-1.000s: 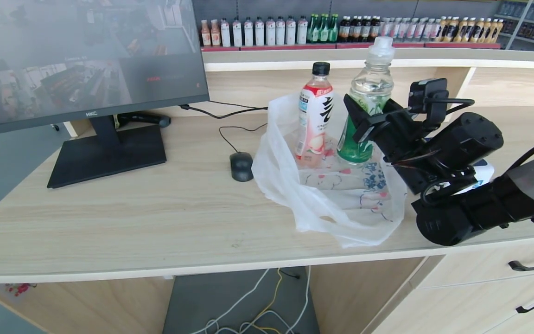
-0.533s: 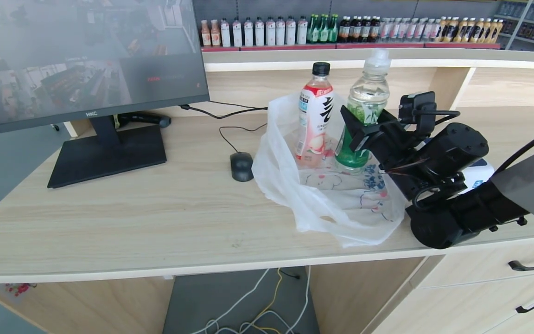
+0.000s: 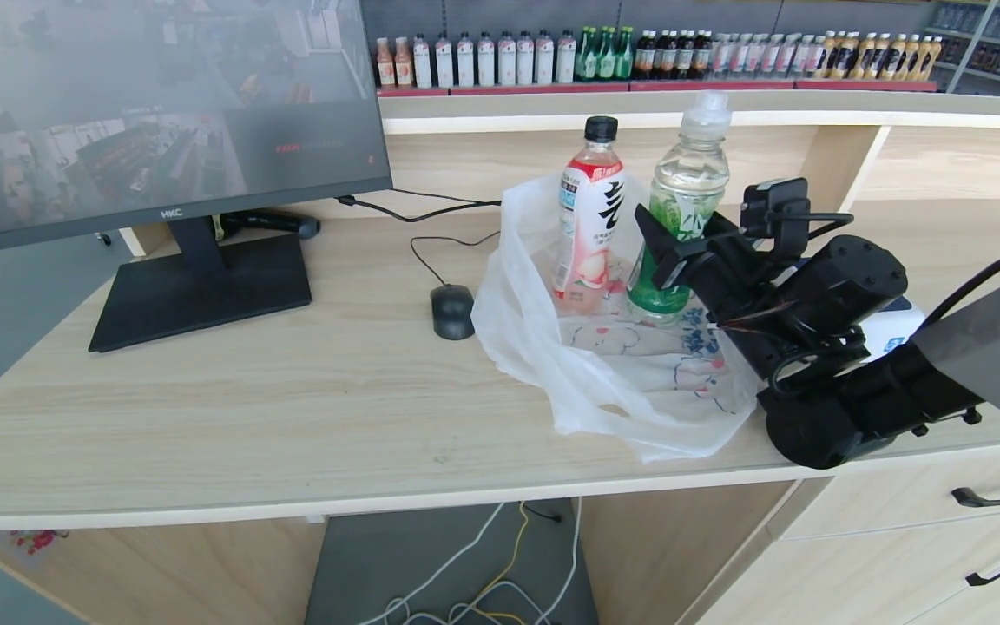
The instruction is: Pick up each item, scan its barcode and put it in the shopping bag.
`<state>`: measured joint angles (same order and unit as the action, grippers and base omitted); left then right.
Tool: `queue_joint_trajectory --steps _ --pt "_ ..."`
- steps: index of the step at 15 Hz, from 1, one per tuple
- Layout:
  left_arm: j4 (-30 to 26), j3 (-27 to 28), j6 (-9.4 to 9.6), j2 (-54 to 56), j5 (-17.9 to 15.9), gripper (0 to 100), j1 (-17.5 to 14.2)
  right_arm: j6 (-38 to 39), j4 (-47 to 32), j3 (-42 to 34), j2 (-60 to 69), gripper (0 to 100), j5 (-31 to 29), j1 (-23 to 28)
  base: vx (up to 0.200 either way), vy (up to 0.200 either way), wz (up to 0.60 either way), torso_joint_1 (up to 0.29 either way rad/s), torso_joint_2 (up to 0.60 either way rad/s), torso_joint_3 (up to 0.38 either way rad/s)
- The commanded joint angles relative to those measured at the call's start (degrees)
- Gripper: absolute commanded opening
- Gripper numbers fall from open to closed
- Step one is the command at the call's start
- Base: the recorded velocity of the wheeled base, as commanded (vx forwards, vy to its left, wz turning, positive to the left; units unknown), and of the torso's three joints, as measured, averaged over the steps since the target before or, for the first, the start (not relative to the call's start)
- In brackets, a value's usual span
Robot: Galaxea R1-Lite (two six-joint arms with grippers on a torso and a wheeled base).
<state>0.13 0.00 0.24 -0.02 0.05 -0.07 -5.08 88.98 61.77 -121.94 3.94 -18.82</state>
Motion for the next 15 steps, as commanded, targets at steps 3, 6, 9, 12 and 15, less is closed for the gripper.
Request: queue_joint_trajectory --steps 3,6,9,12,15 --pt "0.0 0.0 0.02 0.0 0.0 100 0.0 0.0 0.0 0.0 -0.4 0 0.0 -0.1 0.000 0.000 0.00 0.000 0.00 0.000" --pt "0.0 0.0 0.02 0.0 0.0 100 0.0 0.0 0.0 -0.9 -0.4 0 0.1 -0.2 0.000 0.000 0.00 0.000 0.00 0.000" --pt "0.0 0.0 0.02 0.0 0.0 100 0.0 0.1 0.1 -3.1 -0.4 0 0.1 -0.3 0.000 0.000 0.00 0.000 0.00 0.000" --pt "0.0 0.0 0.02 0.0 0.0 100 0.0 0.1 0.3 -3.5 -0.4 0 0.1 -0.5 0.000 0.000 0.00 0.000 0.00 0.000" --pt "0.0 0.0 0.02 0.0 0.0 100 0.0 0.1 0.4 -4.3 -0.3 0 0.1 -1.0 0.000 0.000 0.00 0.000 0.00 0.000"
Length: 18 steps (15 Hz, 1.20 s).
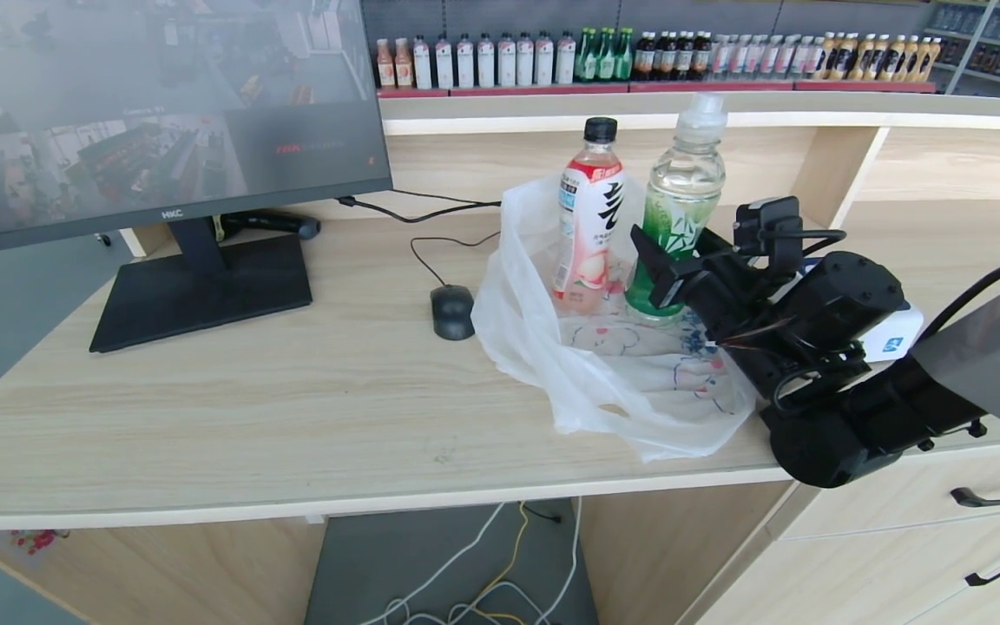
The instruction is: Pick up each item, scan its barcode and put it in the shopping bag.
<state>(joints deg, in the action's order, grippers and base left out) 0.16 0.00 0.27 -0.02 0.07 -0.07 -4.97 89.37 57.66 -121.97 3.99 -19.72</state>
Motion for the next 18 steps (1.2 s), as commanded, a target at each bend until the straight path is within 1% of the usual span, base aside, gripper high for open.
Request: queue_joint_trajectory --steps 1,3,9,12,16,18 --pt "0.0 0.0 0.00 0.0 0.0 100 0.0 0.0 0.0 -0.1 -0.3 100 0.1 -0.2 0.000 0.000 0.00 0.000 0.00 0.000" --pt "0.0 0.0 0.00 0.0 0.0 100 0.0 1.2 0.0 -0.3 0.0 100 -0.1 -0.2 0.000 0.000 0.00 0.000 0.00 0.000" --pt "0.0 0.0 0.00 0.0 0.0 100 0.0 1.4 0.1 -2.0 3.1 100 -0.1 -0.1 0.000 0.000 0.00 0.000 0.00 0.000" --pt "0.0 0.0 0.00 0.0 0.0 100 0.0 1.4 0.5 -5.0 7.2 100 -0.2 -0.1 0.000 0.000 0.00 0.000 0.00 0.000" --pt "0.0 0.0 0.00 0.0 0.0 100 0.0 1.5 0.6 -11.6 13.6 100 -0.2 0.0 0.000 0.000 0.00 0.000 0.00 0.000" --pt "0.0 0.0 0.00 0.0 0.0 100 0.0 1.5 0.6 -19.2 20.3 100 -0.1 0.0 0.000 0.000 0.00 0.000 0.00 0.000"
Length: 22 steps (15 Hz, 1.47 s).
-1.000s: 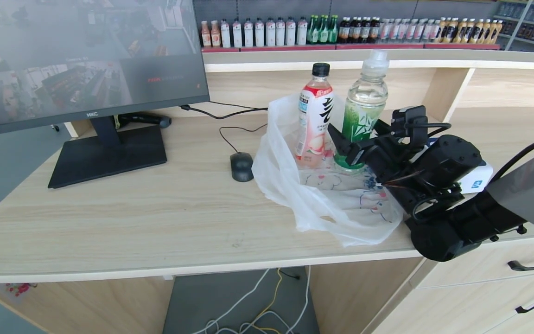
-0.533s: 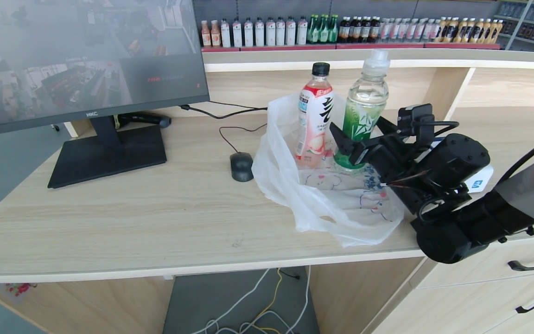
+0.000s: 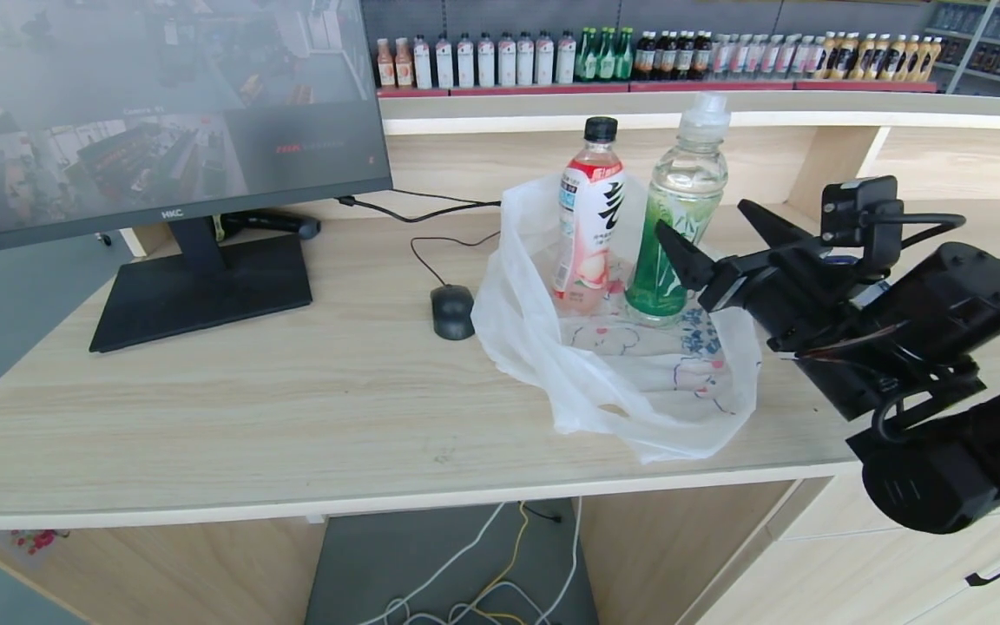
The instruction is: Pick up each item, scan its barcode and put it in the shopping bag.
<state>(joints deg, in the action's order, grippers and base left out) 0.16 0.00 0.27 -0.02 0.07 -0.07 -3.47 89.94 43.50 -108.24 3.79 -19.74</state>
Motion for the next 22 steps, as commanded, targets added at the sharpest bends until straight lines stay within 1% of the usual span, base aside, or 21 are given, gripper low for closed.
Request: queue_joint_trajectory --steps 1,4,6,8,9,10,11,12,13,14,15,16,18,19,21,22 --pt "0.0 0.0 0.00 0.0 0.0 100 0.0 0.0 0.1 -8.4 10.3 100 0.1 0.3 0.000 0.000 0.00 0.000 0.00 0.000" --pt "0.0 0.0 0.00 0.0 0.0 100 0.0 0.0 0.1 -21.3 22.8 100 0.1 1.5 0.000 0.000 0.00 0.000 0.00 0.000" --pt "0.0 0.0 0.00 0.0 0.0 100 0.0 0.1 0.1 -32.0 32.3 100 0.0 1.5 0.000 0.000 0.00 0.000 0.00 0.000" --pt "0.0 0.0 0.00 0.0 0.0 100 0.0 2.5 0.1 -41.7 41.2 100 -1.2 2.0 0.000 0.000 0.00 0.000 0.00 0.000" --pt "0.0 0.0 0.00 0.0 0.0 100 0.0 3.5 -1.5 -43.5 44.4 100 -1.8 2.8 0.000 0.000 0.00 0.000 0.00 0.000" --pt "0.0 0.0 0.17 0.0 0.0 100 0.0 3.8 -6.8 -43.5 47.7 100 -1.7 3.0 0.000 0.000 0.00 0.000 0.00 0.000" --pt "0.0 0.0 0.08 0.0 0.0 100 0.1 3.8 -13.7 -43.5 51.6 100 -1.5 2.9 0.000 0.000 0.00 0.000 0.00 0.000" --pt "0.0 0.0 0.00 0.0 0.0 100 0.0 3.6 -22.5 -43.5 55.7 100 -1.4 2.9 0.000 0.000 0.00 0.000 0.00 0.000" --pt "0.0 0.0 0.00 0.0 0.0 100 0.0 3.5 -24.9 -43.5 57.0 100 -1.3 2.8 0.000 0.000 0.00 0.000 0.00 0.000" --pt "0.0 0.0 0.00 0.0 0.0 100 0.0 1.7 -36.7 -43.1 63.6 100 0.1 1.1 0.000 0.000 0.00 0.000 0.00 0.000" --pt "0.0 0.0 0.00 0.0 0.0 100 0.1 0.2 -41.3 -43.4 66.0 100 0.3 0.1 0.000 0.000 0.00 0.000 0.00 0.000" --pt "0.0 0.0 0.00 0.0 0.0 100 0.1 -0.8 -54.1 -43.4 72.2 100 0.3 -0.8 0.000 0.000 0.00 0.000 0.00 0.000" --pt "0.0 0.0 0.00 0.0 0.0 100 0.1 -1.1 -72.1 -43.4 84.7 100 0.4 -1.2 0.000 0.000 0.00 0.000 0.00 0.000" --pt "0.0 0.0 0.00 0.0 0.0 100 0.0 -1.0 -78.4 -43.3 90.3 100 1.0 -2.4 0.000 0.000 0.00 0.000 0.00 0.000" --pt "0.0 0.0 -0.09 0.0 0.0 100 0.0 -1.4 -86.3 -43.5 98.1 100 1.0 -2.5 0.000 0.000 0.00 0.000 0.00 0.000" --pt "0.0 0.0 -0.09 0.0 0.0 100 0.0 -2.2 -88.9 -43.1 100.4 100 0.9 -2.1 0.000 0.000 0.00 0.000 0.00 0.000"
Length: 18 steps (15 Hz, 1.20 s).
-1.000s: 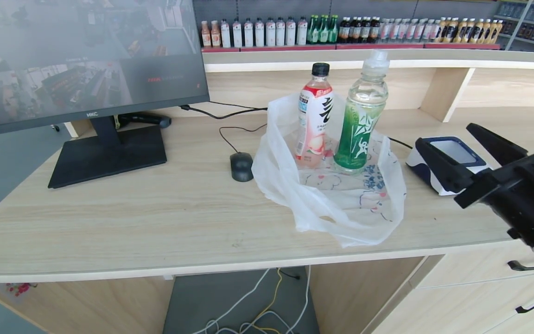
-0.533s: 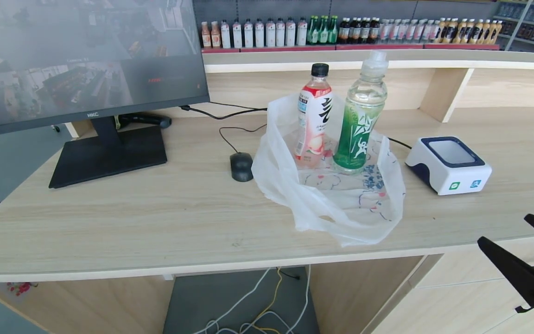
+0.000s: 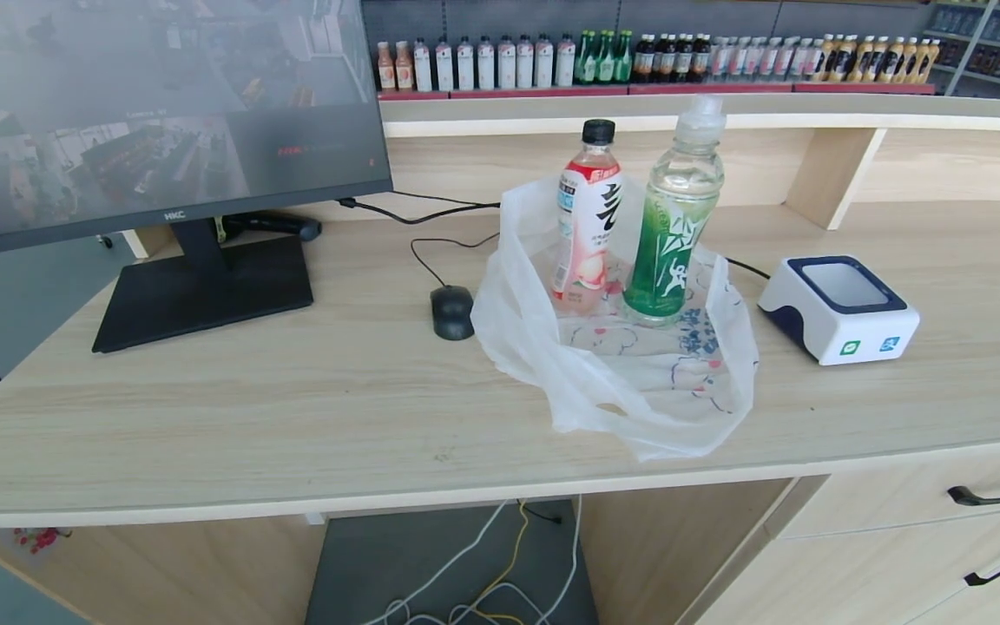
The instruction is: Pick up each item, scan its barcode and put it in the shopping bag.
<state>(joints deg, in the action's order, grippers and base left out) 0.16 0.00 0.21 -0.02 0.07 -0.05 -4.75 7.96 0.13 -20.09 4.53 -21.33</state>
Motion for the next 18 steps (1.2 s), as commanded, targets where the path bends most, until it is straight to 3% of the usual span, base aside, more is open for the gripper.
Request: queue_joint_trajectory --steps 1,3,4,5,9,14,18 --pt "0.0 0.0 -0.03 0.0 0.0 100 0.0 -1.4 -6.5 0.2 11.9 100 0.1 1.0 0.000 0.000 0.00 0.000 0.00 0.000" --pt "0.0 0.0 -0.03 0.0 0.0 100 0.0 -1.5 -6.3 0.1 12.1 100 0.0 7.1 0.000 0.000 0.00 0.000 0.00 0.000" --pt "0.0 0.0 -0.03 0.0 0.0 100 0.0 -1.4 -6.3 0.1 12.5 100 0.1 13.5 0.000 0.000 0.00 0.000 0.00 0.000" --pt "0.0 0.0 -0.03 0.0 0.0 100 0.0 -1.7 -6.3 0.1 14.0 100 0.4 16.8 0.000 0.000 0.00 0.000 0.00 0.000" --pt "0.0 0.0 -0.03 0.0 0.0 100 0.0 -2.2 -7.3 -0.1 15.2 100 -1.3 17.4 0.000 0.000 0.00 0.000 0.00 0.000" --pt "0.0 0.0 -0.03 0.0 0.0 100 0.0 5.3 -7.7 -0.1 15.8 100 -4.6 19.0 0.000 0.000 0.00 0.000 0.00 0.000" --pt "0.0 0.0 -0.03 0.0 0.0 100 0.0 2.7 -7.9 0.0 20.1 100 -4.6 21.3 0.000 0.000 0.00 0.000 0.00 0.000"
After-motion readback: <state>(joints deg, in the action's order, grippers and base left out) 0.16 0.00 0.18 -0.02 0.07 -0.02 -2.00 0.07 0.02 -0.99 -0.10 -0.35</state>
